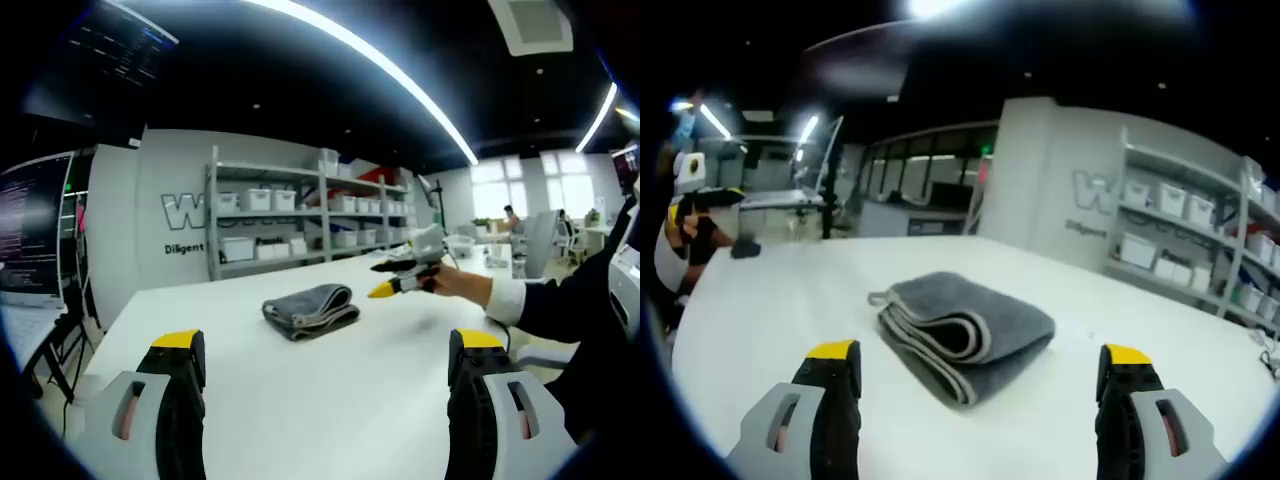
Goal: Open the folded towel by lifting each exposed corner and separating the folded layers until the towel lies flat within the target outline without major curled edges
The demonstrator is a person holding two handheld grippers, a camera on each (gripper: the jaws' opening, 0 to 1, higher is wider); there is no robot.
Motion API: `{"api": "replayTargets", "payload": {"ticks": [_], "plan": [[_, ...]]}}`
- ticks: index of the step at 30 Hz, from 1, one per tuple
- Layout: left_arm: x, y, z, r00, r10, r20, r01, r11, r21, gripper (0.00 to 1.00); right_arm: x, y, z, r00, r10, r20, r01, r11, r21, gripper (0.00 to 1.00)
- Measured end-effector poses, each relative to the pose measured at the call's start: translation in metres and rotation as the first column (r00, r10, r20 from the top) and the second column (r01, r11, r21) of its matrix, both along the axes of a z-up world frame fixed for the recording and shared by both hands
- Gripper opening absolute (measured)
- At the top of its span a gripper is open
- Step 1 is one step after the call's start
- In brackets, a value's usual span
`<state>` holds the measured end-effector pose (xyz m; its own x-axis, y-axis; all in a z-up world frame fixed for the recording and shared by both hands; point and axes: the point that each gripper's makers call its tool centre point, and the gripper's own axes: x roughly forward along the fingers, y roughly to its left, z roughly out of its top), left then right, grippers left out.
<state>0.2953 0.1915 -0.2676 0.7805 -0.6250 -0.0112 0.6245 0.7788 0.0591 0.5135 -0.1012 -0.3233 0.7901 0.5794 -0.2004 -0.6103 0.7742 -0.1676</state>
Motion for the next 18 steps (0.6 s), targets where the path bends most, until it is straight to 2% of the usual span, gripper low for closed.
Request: {"api": "replayTargets", "payload": {"ticks": [10,12,14,18], "plan": [[0.002,-0.001,-0.003,1.000,-0.003,-0.007,0.003,1.000,0.000,1.00,0.017,0.010,-0.017,1.000,-0.014,-0.009,0.015,0.997,0.074,0.94],[0.002,-0.002,-0.003,1.000,-0.002,-0.006,0.002,1.000,-0.001,1.00,0.019,0.015,-0.022,1.000,-0.006,-0.006,0.006,0.998,0.064,0.94],[0.002,-0.003,-0.004,1.000,-0.002,-0.006,0.002,1.000,0.007,1.00,0.019,0.018,-0.027,1.000,-0.004,-0.008,0.004,1.000,0.018,0.94],[0.002,-0.004,-0.004,1.000,-0.001,-0.003,0.001,1.000,0.013,1.00,0.014,0.021,-0.026,1.000,0.012,0.005,-0.012,1.000,0.013,0.95]]}}
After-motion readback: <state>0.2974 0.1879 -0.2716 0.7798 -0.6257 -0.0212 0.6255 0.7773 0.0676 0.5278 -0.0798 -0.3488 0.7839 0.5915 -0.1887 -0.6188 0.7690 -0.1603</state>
